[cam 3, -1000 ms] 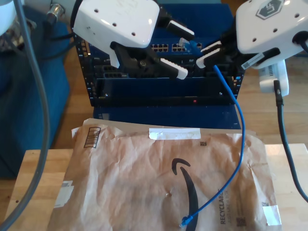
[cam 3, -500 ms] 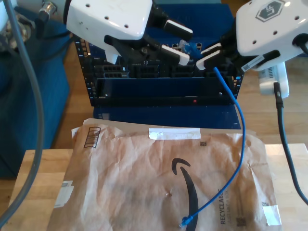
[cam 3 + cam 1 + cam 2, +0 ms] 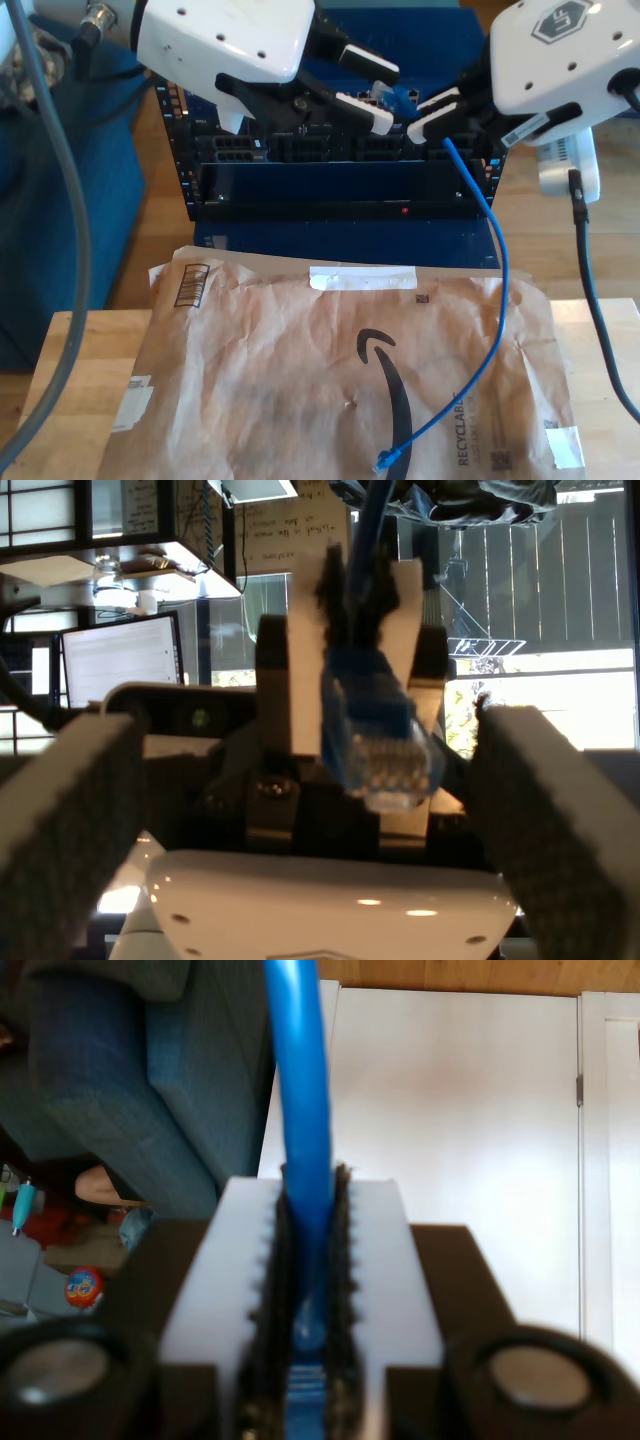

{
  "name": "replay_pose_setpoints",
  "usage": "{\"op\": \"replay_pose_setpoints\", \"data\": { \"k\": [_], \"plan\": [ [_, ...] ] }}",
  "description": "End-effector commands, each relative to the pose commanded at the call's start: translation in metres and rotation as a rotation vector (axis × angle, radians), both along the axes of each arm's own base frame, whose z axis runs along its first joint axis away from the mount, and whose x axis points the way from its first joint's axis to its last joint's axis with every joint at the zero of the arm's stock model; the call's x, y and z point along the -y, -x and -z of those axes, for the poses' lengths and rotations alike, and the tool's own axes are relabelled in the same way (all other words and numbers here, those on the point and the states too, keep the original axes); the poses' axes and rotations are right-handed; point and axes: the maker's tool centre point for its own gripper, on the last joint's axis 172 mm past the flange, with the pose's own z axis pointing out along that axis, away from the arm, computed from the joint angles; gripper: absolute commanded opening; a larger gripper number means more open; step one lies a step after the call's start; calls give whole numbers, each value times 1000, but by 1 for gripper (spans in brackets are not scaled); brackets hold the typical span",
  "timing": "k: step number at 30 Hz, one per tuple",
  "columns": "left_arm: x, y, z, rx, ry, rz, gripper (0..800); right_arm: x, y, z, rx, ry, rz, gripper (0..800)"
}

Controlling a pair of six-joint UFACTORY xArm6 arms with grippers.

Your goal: Grab the cable and plug it in

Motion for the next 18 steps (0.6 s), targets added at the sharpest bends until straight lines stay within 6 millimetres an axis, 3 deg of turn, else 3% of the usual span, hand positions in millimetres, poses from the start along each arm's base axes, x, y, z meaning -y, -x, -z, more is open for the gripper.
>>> {"op": "replay_pose_setpoints", "data": {
  "k": [18],
  "plan": [
    [-9,-9,2,-5,1,-32,243,0,0,0,1,0,-1,16]
  ]
}}
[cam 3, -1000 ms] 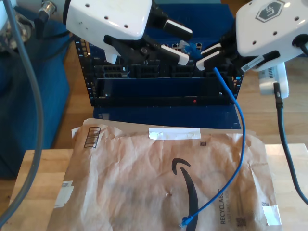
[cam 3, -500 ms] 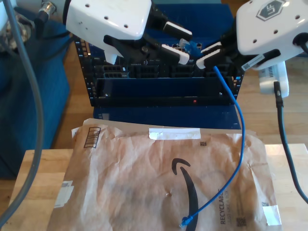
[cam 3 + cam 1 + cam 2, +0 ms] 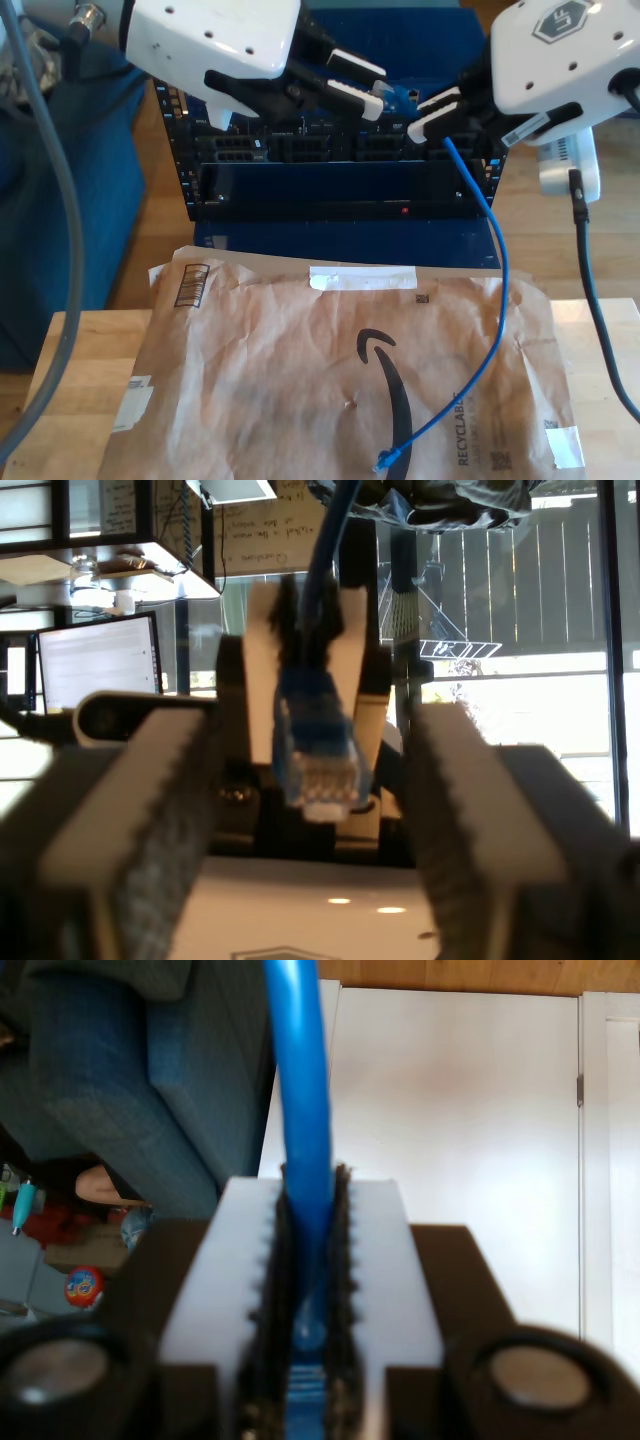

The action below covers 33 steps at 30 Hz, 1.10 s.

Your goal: Grab the cable and plug it in

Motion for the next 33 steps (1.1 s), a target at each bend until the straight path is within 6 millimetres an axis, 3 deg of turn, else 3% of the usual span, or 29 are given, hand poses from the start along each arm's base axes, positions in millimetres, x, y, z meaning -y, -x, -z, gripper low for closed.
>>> {"op": "replay_pose_setpoints", "data": {
  "k": [33],
  "plan": [
    [3,2,-4,-4,29,12,225,-2,-1,-3,5,-2,-3,16]
  ]
}}
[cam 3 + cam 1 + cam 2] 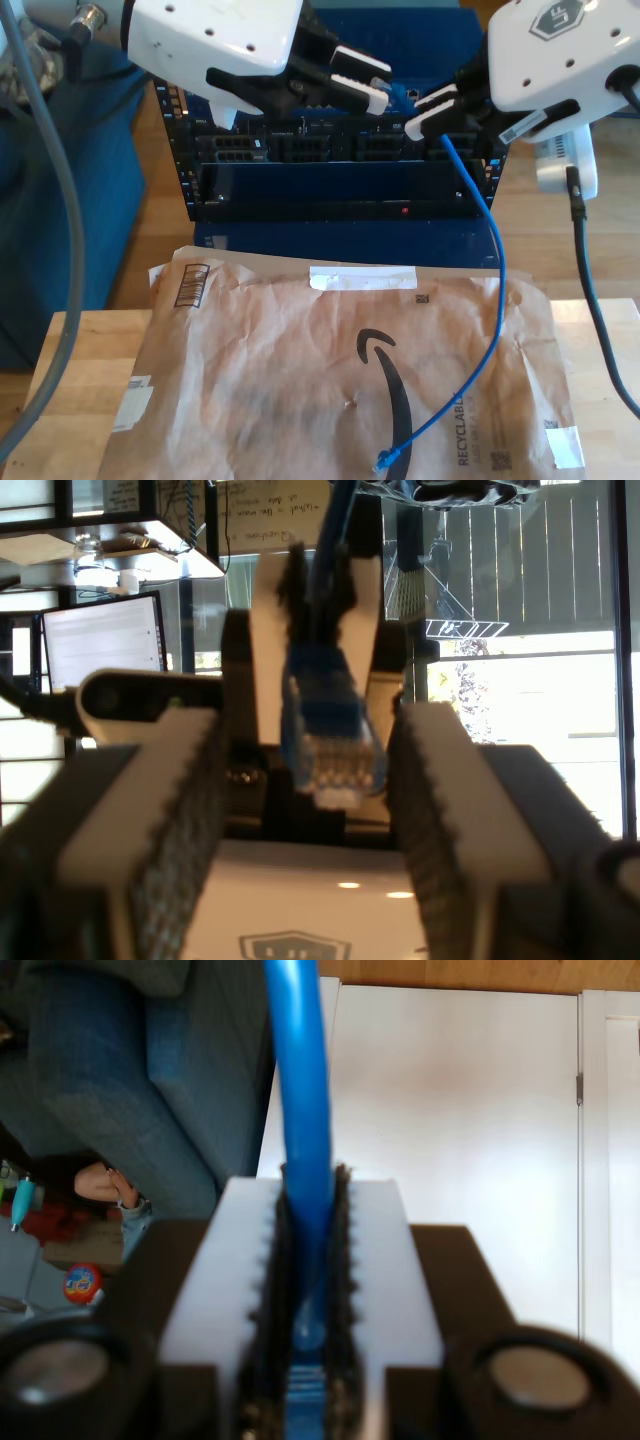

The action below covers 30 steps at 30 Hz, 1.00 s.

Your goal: Grab the cable and plug it in

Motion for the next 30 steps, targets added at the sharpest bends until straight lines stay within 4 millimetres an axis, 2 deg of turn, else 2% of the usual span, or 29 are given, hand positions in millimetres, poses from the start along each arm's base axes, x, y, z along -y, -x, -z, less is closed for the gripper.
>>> {"op": "replay_pose_setpoints", "data": {
  "k": [8,12,13,16,17,21,23,27,30],
  "plan": [
    [0,0,3,-6,2,-1,167,0,0,1,-2,0,0,16],
    [0,0,3,-6,2,-2,30,-1,0,1,0,0,-2,41],
    [0,1,3,-5,2,0,24,-1,0,1,0,0,-2,62],
    [0,2,4,-4,1,2,5,-1,1,1,0,0,-4,146],
    [0,2,4,-4,1,2,3,-1,1,0,2,1,-5,200],
    [-1,2,2,-3,2,1,3,0,1,2,25,10,-27,647],
    [-1,4,1,-4,3,8,3,1,2,0,39,14,-33,788],
    [-11,4,-3,-27,17,2,3,4,14,-18,148,33,-66,796],
    [-10,14,-7,-108,22,16,3,4,26,-31,225,41,-89,796]
  ]
}}
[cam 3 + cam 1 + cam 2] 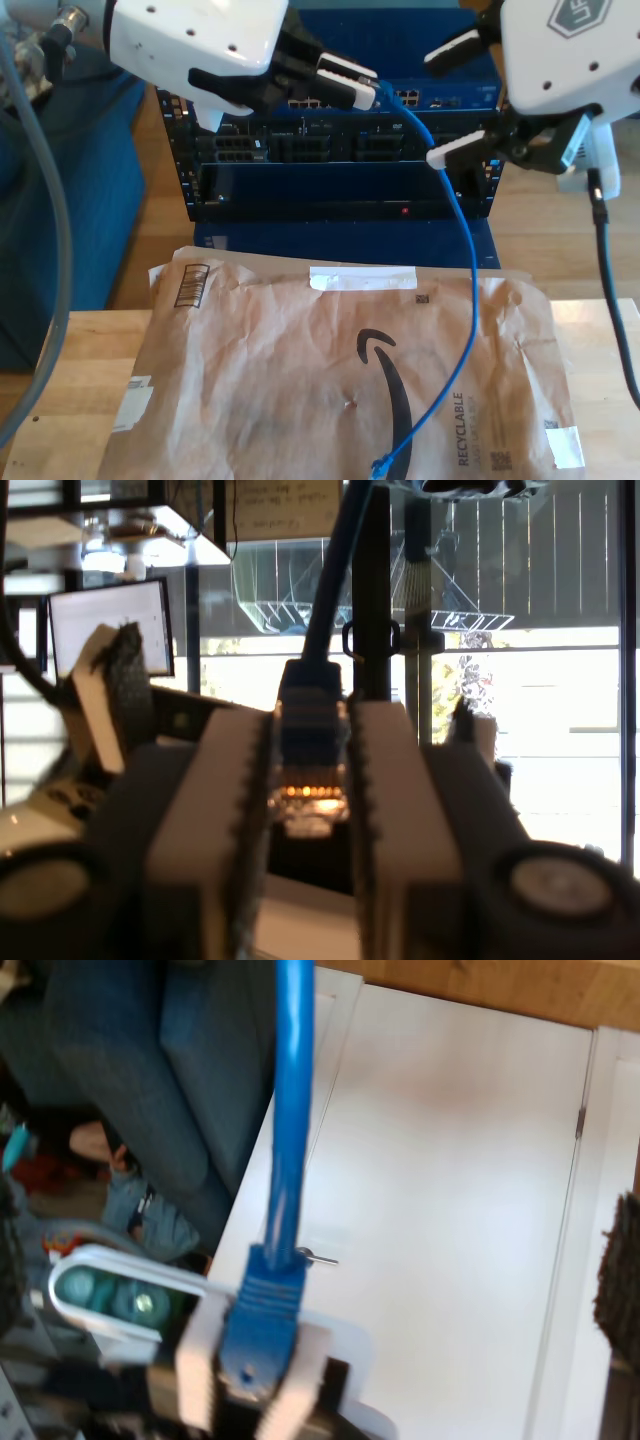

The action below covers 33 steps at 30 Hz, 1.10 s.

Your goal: Grab the cable and plug it in

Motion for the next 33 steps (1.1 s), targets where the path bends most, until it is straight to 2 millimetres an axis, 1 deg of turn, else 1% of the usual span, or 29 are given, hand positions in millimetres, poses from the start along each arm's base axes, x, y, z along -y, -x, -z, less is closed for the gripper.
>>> {"op": "replay_pose_setpoints", "data": {
  "k": [2,4,7,9,11,14,16,19,20,23,26,27,29,33],
  "plan": [
    [-6,0,5,-93,-8,-13,3,4,2,-12,49,0,20,796],
    [-16,-10,13,-209,5,-35,3,5,6,-14,92,9,6,796],
    [-19,-10,3,-282,70,-14,5,7,13,-19,168,24,-20,797],
    [-21,-12,3,-302,77,-19,3,14,10,-26,226,19,28,797],
    [-21,-10,3,-339,73,-18,3,26,6,-30,324,29,67,797],
    [-24,-12,8,-408,65,-20,5,37,7,-41,435,36,108,796],
    [-24,-7,8,-437,66,0,5,38,9,-42,444,35,111,796],
    [-23,-2,-2,-484,89,21,5,39,8,-45,456,35,119,796],
    [-25,-2,-2,-499,94,26,5,39,8,-45,461,37,115,794],
    [-33,-8,2,-551,107,28,5,38,8,-45,470,43,104,793],
    [-34,-12,-11,-550,158,28,5,36,9,-48,477,39,98,793],
    [-37,-14,-12,-553,164,24,5,36,8,-51,481,38,102,793],
    [-41,-21,-5,-573,171,16,5,37,3,-59,499,32,109,791],
    [-41,-22,-4,-576,172,16,5,34,-11,-71,498,5,108,782]
  ]
}}
